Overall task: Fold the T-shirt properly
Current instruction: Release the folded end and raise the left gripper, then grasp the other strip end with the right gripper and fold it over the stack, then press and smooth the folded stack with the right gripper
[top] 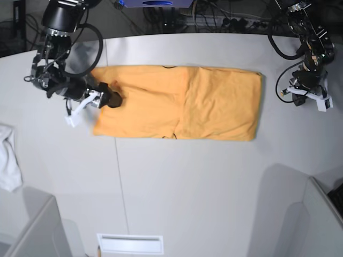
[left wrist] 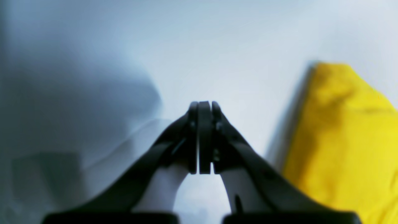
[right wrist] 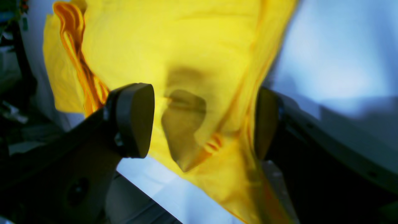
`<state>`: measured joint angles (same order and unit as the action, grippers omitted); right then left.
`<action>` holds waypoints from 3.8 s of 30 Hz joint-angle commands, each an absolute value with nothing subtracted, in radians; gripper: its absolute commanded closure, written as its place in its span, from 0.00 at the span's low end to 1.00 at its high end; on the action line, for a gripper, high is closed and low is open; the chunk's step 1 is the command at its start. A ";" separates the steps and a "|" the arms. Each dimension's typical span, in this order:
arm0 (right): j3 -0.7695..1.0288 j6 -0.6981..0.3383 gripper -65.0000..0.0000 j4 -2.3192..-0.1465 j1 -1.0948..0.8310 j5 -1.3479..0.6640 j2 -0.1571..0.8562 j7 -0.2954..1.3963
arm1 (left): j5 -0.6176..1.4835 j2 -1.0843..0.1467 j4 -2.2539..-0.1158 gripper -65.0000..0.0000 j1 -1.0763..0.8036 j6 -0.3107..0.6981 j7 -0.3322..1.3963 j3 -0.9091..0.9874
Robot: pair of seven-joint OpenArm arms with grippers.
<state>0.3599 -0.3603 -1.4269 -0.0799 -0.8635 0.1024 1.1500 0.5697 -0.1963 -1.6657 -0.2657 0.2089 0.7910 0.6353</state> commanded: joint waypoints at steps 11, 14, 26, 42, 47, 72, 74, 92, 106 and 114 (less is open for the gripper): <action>0.344 -0.349 0.71 -1.412 -0.058 -0.796 0.107 1.141 | 0.579 -0.254 -1.592 1.00 -0.225 0.216 0.766 0.377; 0.335 -0.346 1.00 -1.414 -0.031 -0.794 0.136 1.136 | 0.579 -0.262 -1.606 1.00 -0.226 0.211 0.766 0.266; 0.326 -0.344 1.00 -1.624 0.061 -0.584 0.171 1.145 | 0.363 -0.143 -1.685 1.00 -0.177 0.208 0.774 0.104; 0.024 -0.285 1.00 -1.960 0.048 -0.582 0.059 1.216 | 0.084 -0.131 -1.727 1.00 -0.151 0.213 0.776 0.102; -0.048 -0.285 1.00 -1.963 0.045 -0.584 -0.004 1.196 | 0.076 -0.133 -1.693 1.00 -0.153 0.213 0.776 0.102; -0.361 -0.090 1.00 -1.511 0.114 -0.584 -0.124 0.943 | 0.084 -0.134 -1.684 1.00 -0.206 0.214 0.776 0.102; -0.361 -0.053 0.76 -1.517 0.116 -0.584 -0.125 0.944 | 0.084 -0.137 -1.685 1.00 -0.216 0.214 0.776 0.102; -0.631 0.039 0.47 -1.627 0.209 -0.579 -0.133 0.975 | 0.087 -0.179 -1.903 1.00 -0.369 0.303 0.776 0.355; -0.312 0.041 1.00 -1.733 0.110 -0.576 0.061 0.978 | 0.087 -0.094 -1.908 1.00 -0.344 0.533 0.776 0.811; -0.314 0.041 1.00 -1.566 0.153 -0.576 0.054 0.915 | 0.087 -0.093 -1.905 1.00 -0.344 0.533 0.776 0.812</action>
<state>-0.3164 0.0448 -1.5505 0.1337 -0.5694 0.0479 0.9325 0.0826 -0.0811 -1.8858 -0.3435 0.5320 0.7937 0.8066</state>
